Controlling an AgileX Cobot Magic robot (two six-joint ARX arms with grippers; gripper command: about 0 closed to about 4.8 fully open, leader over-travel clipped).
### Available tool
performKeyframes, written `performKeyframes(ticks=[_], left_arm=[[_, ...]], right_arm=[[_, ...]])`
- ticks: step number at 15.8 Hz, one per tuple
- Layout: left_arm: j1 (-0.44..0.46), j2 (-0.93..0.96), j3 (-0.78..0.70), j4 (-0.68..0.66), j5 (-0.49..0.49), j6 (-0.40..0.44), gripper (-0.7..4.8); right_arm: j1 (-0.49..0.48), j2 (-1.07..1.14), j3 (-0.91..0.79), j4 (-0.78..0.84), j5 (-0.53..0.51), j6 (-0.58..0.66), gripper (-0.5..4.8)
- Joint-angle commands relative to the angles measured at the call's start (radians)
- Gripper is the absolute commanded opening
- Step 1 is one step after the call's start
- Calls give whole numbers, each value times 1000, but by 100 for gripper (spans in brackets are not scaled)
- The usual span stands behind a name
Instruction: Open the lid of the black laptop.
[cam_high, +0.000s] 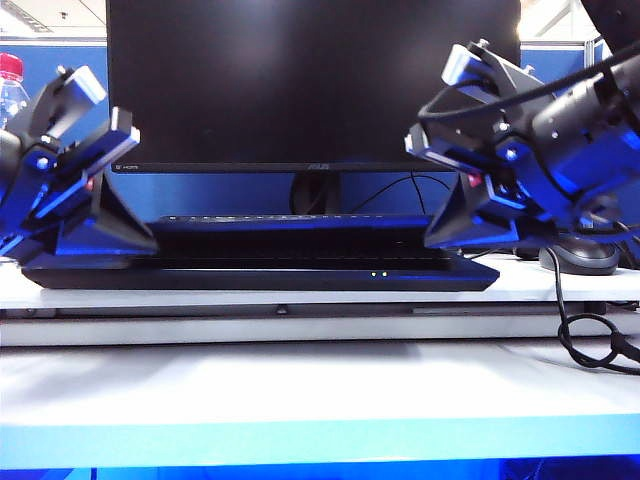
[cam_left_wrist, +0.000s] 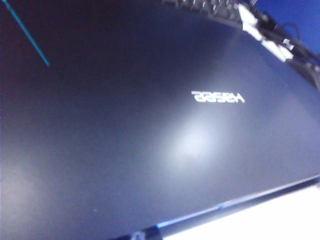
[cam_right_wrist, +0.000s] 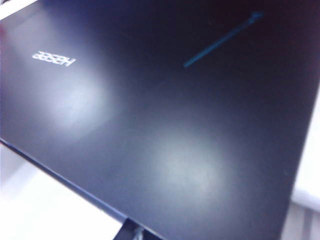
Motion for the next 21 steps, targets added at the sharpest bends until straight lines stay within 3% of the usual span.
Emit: performKeyframes(ticks=[1,12,21], left_arm=[[2,-4,14,67,-6,5,24],[2,-4,140,19,-6,66,24],[7,-3,254,-53,-41,130,24]], right_arm=[[-4,-7,39,78,21,-13,-1],[-40,-8,92,71,26,-19,-1],[-93,-7,208,26,16,-117,-1]])
